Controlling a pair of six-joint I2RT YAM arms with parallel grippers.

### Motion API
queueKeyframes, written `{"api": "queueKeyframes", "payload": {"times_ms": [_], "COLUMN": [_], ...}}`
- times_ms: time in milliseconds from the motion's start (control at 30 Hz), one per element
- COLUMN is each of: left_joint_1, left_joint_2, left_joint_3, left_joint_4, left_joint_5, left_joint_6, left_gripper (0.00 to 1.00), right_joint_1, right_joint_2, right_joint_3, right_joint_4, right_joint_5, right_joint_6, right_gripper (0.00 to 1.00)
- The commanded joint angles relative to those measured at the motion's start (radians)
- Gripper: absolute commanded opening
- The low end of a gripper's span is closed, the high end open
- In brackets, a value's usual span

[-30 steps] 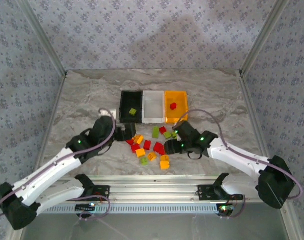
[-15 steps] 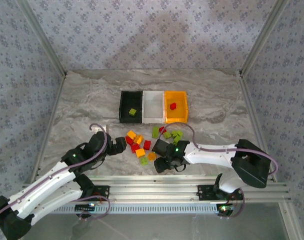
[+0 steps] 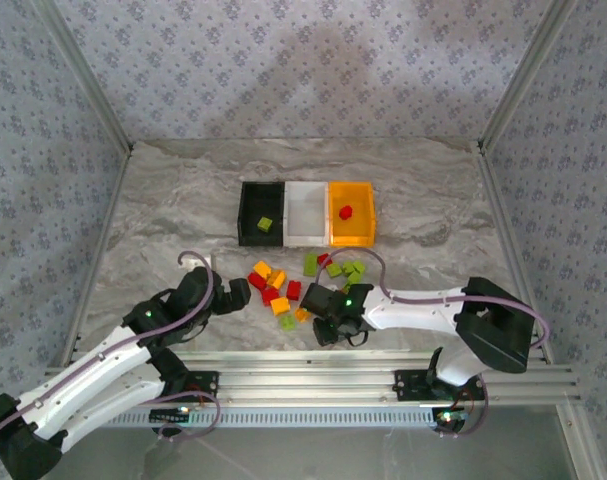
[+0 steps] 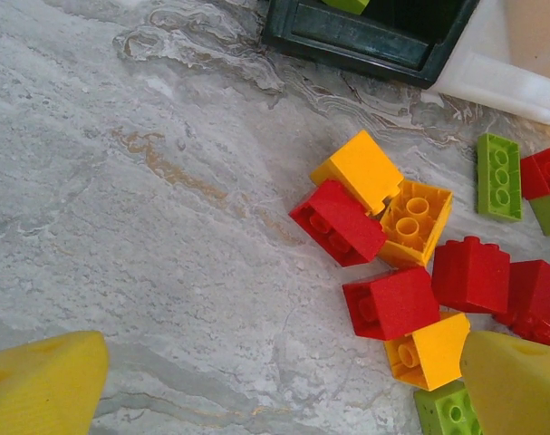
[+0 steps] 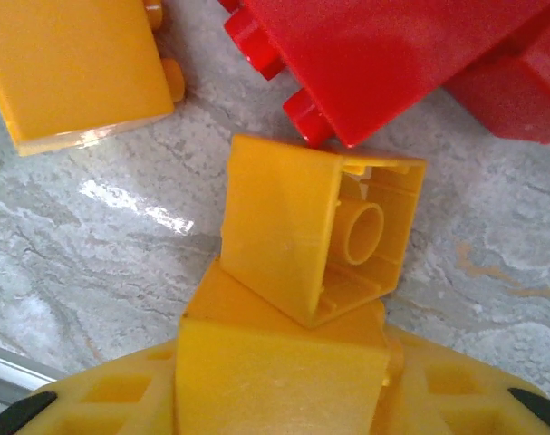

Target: Sort the legos into containers by color

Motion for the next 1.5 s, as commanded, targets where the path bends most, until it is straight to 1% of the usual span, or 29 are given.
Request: {"api": "queueKeyframes", "payload": {"times_ms": [0,67,167,233,333,400,467,600,700,800,900,933,1000,1067,1133,1233,1300,1367,1467], "left_joint_1": [-0.002,-0.003,-0.003,-0.003,-0.003,-0.002,-0.002,-0.002,0.000,0.001,0.002,0.002,0.003,0.002,0.002,0.002,0.002,0.002,0.003], "left_joint_2": [-0.015,-0.016,-0.021,-0.025,-0.026,-0.023,-0.018,-0.005,0.009,0.013,0.008,0.007,0.006,0.007,0.007,0.010,0.011,0.014,0.024], "left_joint_3": [-0.006,-0.006,-0.005,-0.006,-0.009,-0.012,-0.011,-0.007,0.000,0.004,0.004,0.006,0.007,0.010,0.015,0.028,0.037,0.043,0.049], "left_joint_4": [-0.019,-0.023,-0.028,-0.027,-0.019,-0.010,-0.008,-0.015,-0.025,-0.032,-0.042,-0.044,-0.053,-0.057,-0.060,-0.061,-0.056,-0.051,-0.047], "left_joint_5": [-0.019,-0.019,-0.020,-0.024,-0.030,-0.034,-0.034,-0.031,-0.029,-0.024,-0.025,-0.025,-0.025,-0.023,-0.025,-0.027,-0.028,-0.029,-0.034], "left_joint_6": [-0.012,-0.012,-0.014,-0.018,-0.022,-0.026,-0.032,-0.036,-0.035,-0.036,-0.040,-0.040,-0.042,-0.043,-0.040,-0.032,-0.024,-0.016,-0.001], "left_gripper": [1.00,0.99,1.00,0.99,1.00,0.99,1.00,0.99,0.99,1.00,0.99,1.00,0.99,0.99,0.99,0.99,0.99,0.99,1.00], "right_joint_1": [0.007,0.009,-0.016,-0.060,-0.175,-0.258,-0.328,-0.435,-0.483,-0.504,-0.515,-0.517,-0.521,-0.523,-0.526,-0.531,-0.531,-0.530,-0.516], "right_joint_2": [-0.076,-0.118,-0.186,-0.210,-0.187,-0.119,-0.033,0.178,0.345,0.490,0.591,0.611,0.641,0.646,0.634,0.585,0.525,0.455,0.320], "right_joint_3": [0.025,0.043,0.105,0.169,0.308,0.421,0.516,0.686,0.815,0.927,0.999,1.011,1.028,1.031,1.031,1.012,0.964,0.886,0.722], "right_joint_4": [-0.081,-0.139,-0.237,-0.279,-0.284,-0.250,-0.206,-0.111,-0.077,-0.082,-0.105,-0.108,-0.115,-0.113,-0.112,-0.105,-0.085,-0.054,-0.007], "right_joint_5": [0.032,0.028,0.041,0.040,0.022,-0.018,-0.033,-0.097,-0.129,-0.146,-0.137,-0.132,-0.115,-0.109,-0.105,-0.105,-0.105,-0.091,-0.098], "right_joint_6": [0.011,0.011,-0.038,-0.095,-0.234,-0.310,-0.357,-0.382,-0.383,-0.377,-0.370,-0.369,-0.362,-0.354,-0.352,-0.344,-0.334,-0.331,-0.294], "right_gripper": [0.41,0.41,0.40,0.40,0.40,0.40,0.40,0.40,0.40,0.40,0.41,0.43,0.52,0.63,0.69,0.71,0.71,0.71,0.71]}}
